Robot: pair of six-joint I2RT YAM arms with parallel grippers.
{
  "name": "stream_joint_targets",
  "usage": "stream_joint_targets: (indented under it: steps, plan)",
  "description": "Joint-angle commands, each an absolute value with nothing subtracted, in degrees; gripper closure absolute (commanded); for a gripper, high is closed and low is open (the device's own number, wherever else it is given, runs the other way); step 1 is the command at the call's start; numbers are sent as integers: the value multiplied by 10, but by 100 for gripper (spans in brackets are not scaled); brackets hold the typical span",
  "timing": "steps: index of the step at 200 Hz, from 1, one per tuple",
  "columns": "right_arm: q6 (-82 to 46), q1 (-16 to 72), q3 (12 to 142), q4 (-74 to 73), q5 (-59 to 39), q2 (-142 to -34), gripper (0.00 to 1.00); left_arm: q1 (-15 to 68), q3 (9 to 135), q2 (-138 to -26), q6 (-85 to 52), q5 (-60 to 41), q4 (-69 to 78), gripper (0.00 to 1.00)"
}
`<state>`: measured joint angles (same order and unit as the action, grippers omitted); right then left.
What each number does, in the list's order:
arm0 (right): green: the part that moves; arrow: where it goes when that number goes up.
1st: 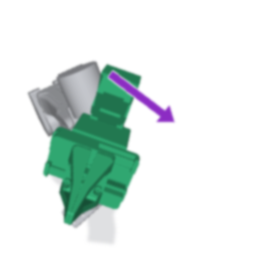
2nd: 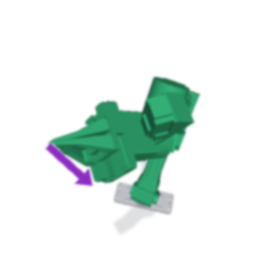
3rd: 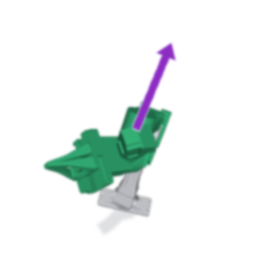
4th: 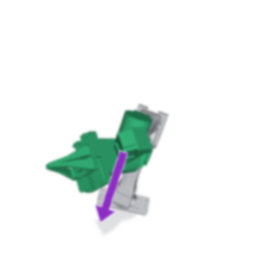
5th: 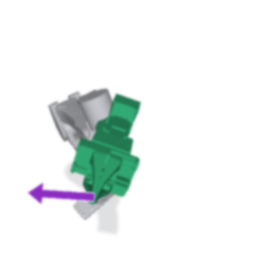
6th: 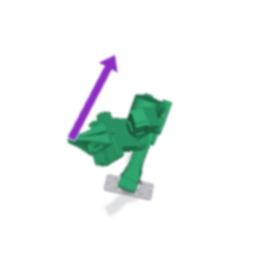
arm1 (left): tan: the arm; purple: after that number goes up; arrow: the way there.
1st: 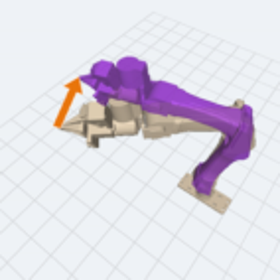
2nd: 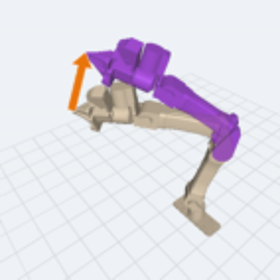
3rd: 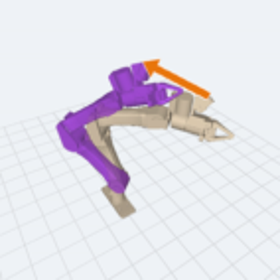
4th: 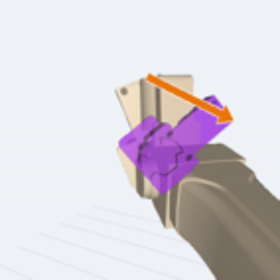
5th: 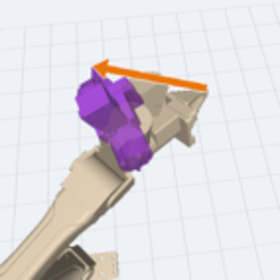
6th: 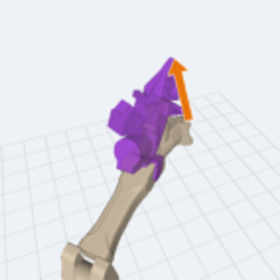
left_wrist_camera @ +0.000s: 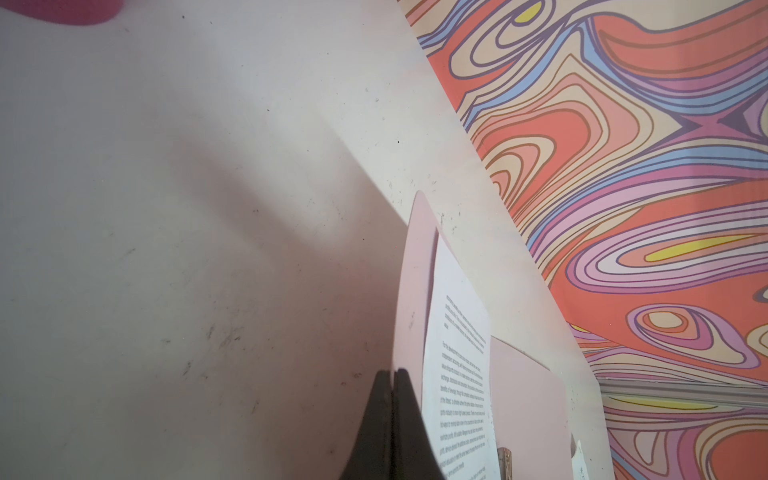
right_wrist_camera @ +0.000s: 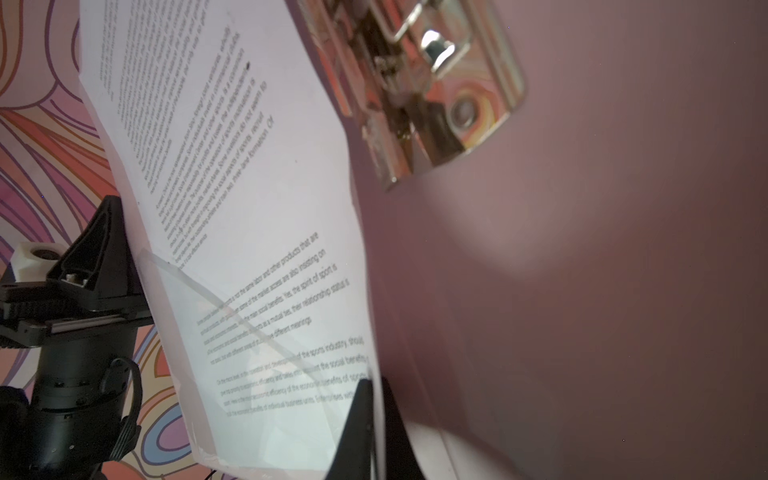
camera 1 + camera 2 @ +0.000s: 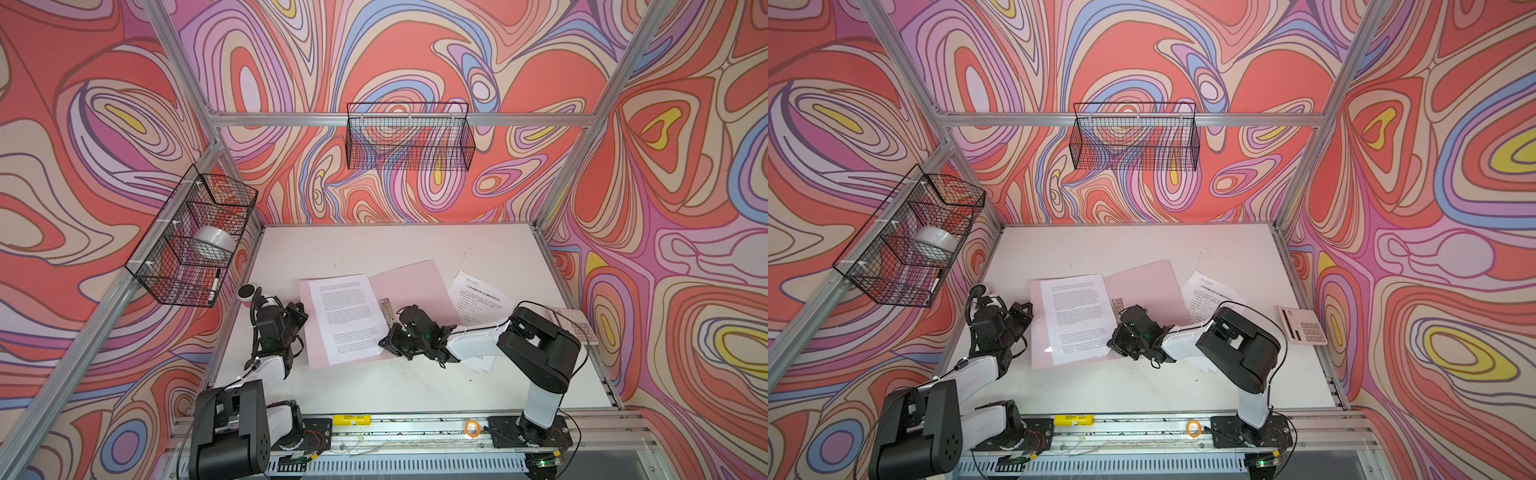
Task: Put the files into the folder
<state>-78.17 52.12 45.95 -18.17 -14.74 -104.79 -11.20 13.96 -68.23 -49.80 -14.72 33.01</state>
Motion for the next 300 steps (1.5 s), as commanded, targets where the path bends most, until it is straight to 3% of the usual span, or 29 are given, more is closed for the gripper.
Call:
stream_joint_targets:
  steps: [1,128,137,150,157,211,252,300]
  plan:
    - [-804,525,437,-175,-127,-1019,100,-113,131,-680,-504,-136,337,100]
    - [-876,562,465,-286,-155,-1082,100,-113,130,-690,-506,-136,342,100]
    - [-874,558,468,-291,-181,-1086,74,-113,129,-692,-507,-135,346,100]
    - [-860,556,473,-255,-186,-1072,46,-113,131,-697,-509,-136,351,100]
    - [-844,555,479,-224,-185,-1059,41,-113,132,-699,-509,-136,351,100]
    - [-699,547,558,29,-178,-976,27,-113,136,-703,-512,-137,358,100]
    - [-649,537,549,136,-184,-959,27,-113,143,-706,-512,-141,360,100]
    - [-552,529,592,280,-41,-926,31,-113,143,-702,-508,-142,358,100]
